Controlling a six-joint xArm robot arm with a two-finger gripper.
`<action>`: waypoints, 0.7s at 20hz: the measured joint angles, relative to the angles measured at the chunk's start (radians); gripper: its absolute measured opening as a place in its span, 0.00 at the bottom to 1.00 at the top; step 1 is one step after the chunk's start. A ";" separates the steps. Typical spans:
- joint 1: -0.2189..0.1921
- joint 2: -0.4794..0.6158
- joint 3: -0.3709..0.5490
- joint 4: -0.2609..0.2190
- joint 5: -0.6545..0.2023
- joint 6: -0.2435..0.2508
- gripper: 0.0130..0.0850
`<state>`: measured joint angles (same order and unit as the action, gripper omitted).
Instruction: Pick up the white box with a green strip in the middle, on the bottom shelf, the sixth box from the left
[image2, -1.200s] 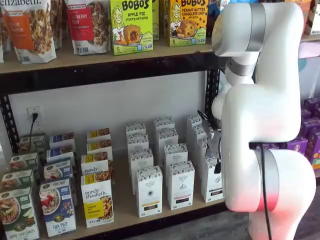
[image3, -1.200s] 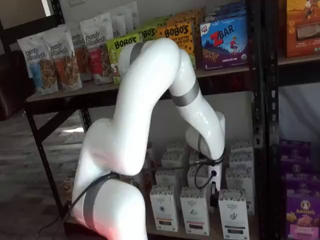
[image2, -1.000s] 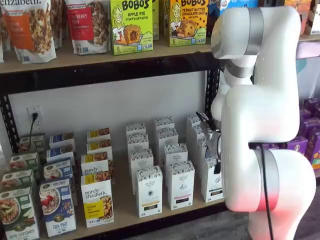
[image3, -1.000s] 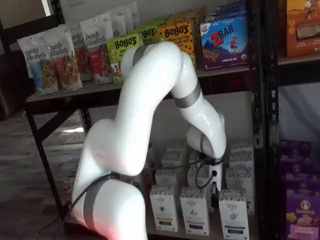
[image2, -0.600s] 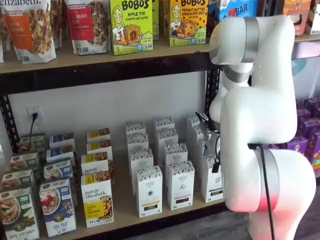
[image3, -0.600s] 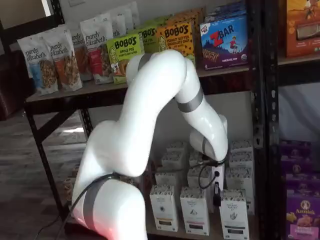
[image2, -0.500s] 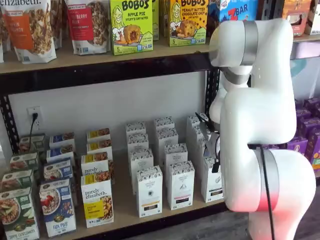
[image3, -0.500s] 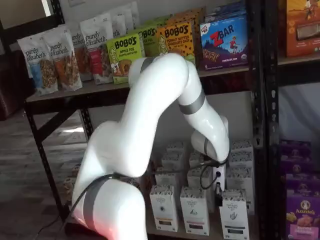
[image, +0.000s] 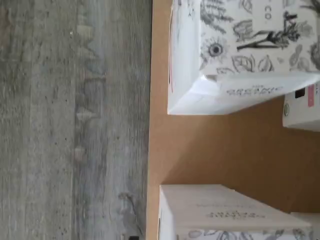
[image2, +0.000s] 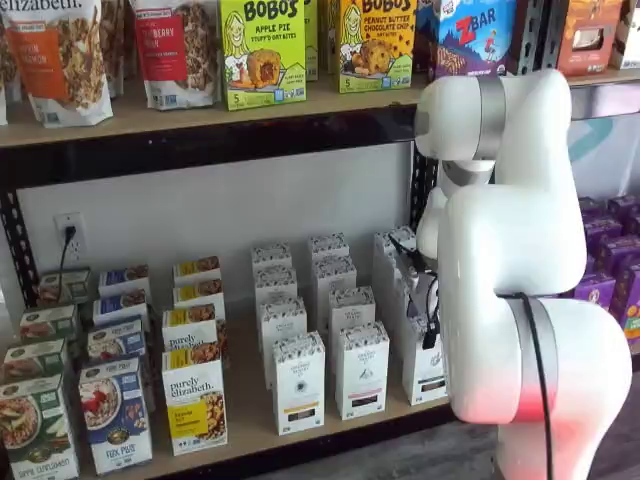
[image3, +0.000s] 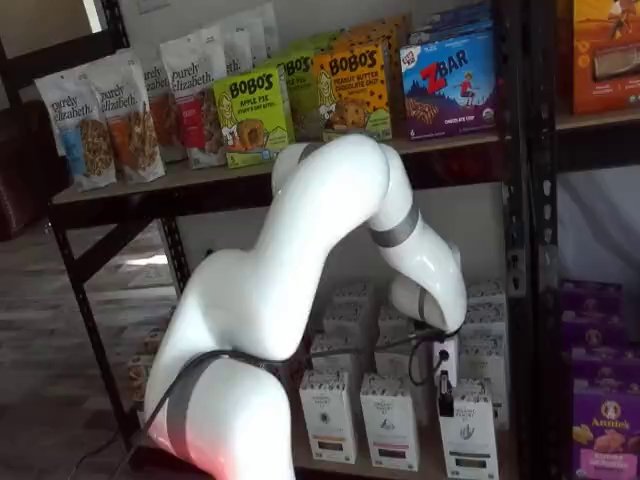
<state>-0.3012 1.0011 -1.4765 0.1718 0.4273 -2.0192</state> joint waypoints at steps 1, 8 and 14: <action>0.000 0.011 -0.010 -0.010 -0.001 0.009 1.00; -0.005 0.061 -0.071 -0.150 0.037 0.129 1.00; -0.011 0.077 -0.093 -0.186 0.046 0.155 1.00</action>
<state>-0.3121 1.0782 -1.5697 -0.0144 0.4733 -1.8640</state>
